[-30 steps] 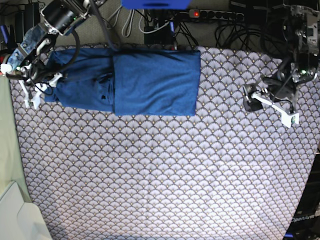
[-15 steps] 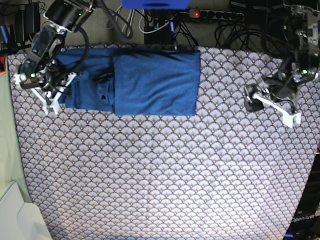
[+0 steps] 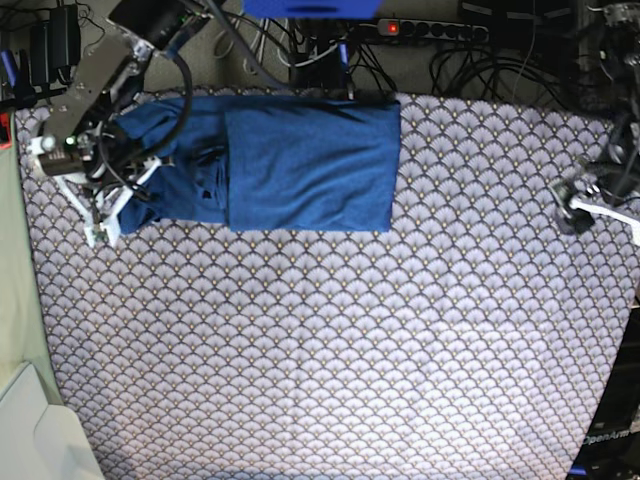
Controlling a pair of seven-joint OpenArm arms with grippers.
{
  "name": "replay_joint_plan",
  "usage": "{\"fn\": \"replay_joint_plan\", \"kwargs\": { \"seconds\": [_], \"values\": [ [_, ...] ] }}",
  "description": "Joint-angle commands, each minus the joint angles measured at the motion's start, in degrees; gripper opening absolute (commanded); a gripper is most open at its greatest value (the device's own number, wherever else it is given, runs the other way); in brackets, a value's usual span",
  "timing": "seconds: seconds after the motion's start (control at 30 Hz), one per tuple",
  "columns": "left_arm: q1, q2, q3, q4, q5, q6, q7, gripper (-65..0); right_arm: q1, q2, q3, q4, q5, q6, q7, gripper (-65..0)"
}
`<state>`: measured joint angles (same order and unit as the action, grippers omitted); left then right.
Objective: Fold the T-shirt properly
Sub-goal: 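Lift the end with the right gripper and fold it over the shirt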
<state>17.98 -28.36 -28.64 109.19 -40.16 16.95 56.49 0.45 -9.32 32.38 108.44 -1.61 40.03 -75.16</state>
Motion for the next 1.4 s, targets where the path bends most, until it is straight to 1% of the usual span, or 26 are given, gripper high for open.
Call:
{"fn": "replay_joint_plan", "kwargs": {
  "seconds": [0.0,0.1,0.17,0.27,0.3,0.47,0.5,0.57,0.67,0.8,1.03,1.13,1.17,1.23,1.3,1.37],
  "values": [
    [0.44,-1.14,-2.08,0.92,-0.15,0.24,-0.8,-10.3,0.12,0.32,-0.07,1.05,0.33,-0.03,0.56,-65.0],
    [0.26,-1.22,-5.25,0.66,-0.15,0.24,-0.8,-10.3,0.04,0.32,-0.16,0.88,0.51,-0.03,0.12,-65.0],
    [0.18,-1.31,-7.09,0.4,-0.06,0.24,-0.8,-10.3,0.48,0.32,-0.51,0.88,1.04,-0.03,-1.64,-65.0],
    [0.09,-1.31,-9.55,0.22,0.47,0.24,-0.8,-10.2,0.3,0.32,-2.1,1.05,6.49,-0.03,-2.16,-65.0],
    [0.0,-1.31,-9.91,0.22,0.47,0.24,-0.8,-10.2,0.3,0.32,-3.06,1.14,7.63,-0.03,-2.16,-65.0],
    [-0.18,-1.4,-9.91,0.22,0.47,0.24,-0.8,-10.2,-0.93,0.32,-11.5,3.16,7.8,-0.03,-1.81,-65.0],
    [-0.26,-1.4,-9.91,0.22,0.47,0.24,-0.8,-10.2,-1.46,0.32,-13.79,3.95,7.89,-0.03,-1.28,-65.0],
    [-1.05,-1.4,-9.55,0.22,0.47,0.24,-0.8,-10.2,-2.34,0.32,-18.71,5.53,7.89,-0.03,1.79,-65.0],
    [-1.49,-1.4,-9.55,0.22,0.47,0.24,-0.8,-10.2,-3.66,0.32,-23.55,5.97,7.89,-0.03,4.78,-65.0],
    [-1.41,-1.4,-9.64,0.22,0.47,0.24,-0.8,-10.2,-4.98,0.32,-26.71,5.71,8.07,-0.03,6.28,-65.0],
    [-1.67,-1.4,-9.82,0.22,0.56,0.24,-0.8,-10.2,-8.14,0.32,-31.9,5.45,8.07,-0.25,12.34,-65.0],
    [-1.85,-1.4,-9.82,0.22,0.56,0.24,-0.8,-10.2,-8.05,0.32,-34.1,5.45,8.16,-12.91,14.45,-65.0],
    [-1.85,-1.4,-9.82,0.22,0.56,0.24,-0.8,-10.2,-7.79,0.32,-34.89,5.36,8.16,-16.6,15.16,-65.0],
    [-2.29,-1.4,-9.82,0.31,0.56,0.24,-0.8,-10.2,-7.7,0.32,-36.91,5.36,8.16,-22.84,17.0,-65.0],
    [-2.81,-1.4,-9.82,0.4,0.56,0.24,-0.8,-10.2,-7.79,0.32,-38.93,4.74,8.16,-27.42,18.67,-65.0],
    [-2.99,-1.4,-9.91,0.4,0.56,0.24,-0.8,-10.2,-7.7,0.32,-40.86,2.72,8.07,-30.93,19.55,-65.0]
  ]
}}
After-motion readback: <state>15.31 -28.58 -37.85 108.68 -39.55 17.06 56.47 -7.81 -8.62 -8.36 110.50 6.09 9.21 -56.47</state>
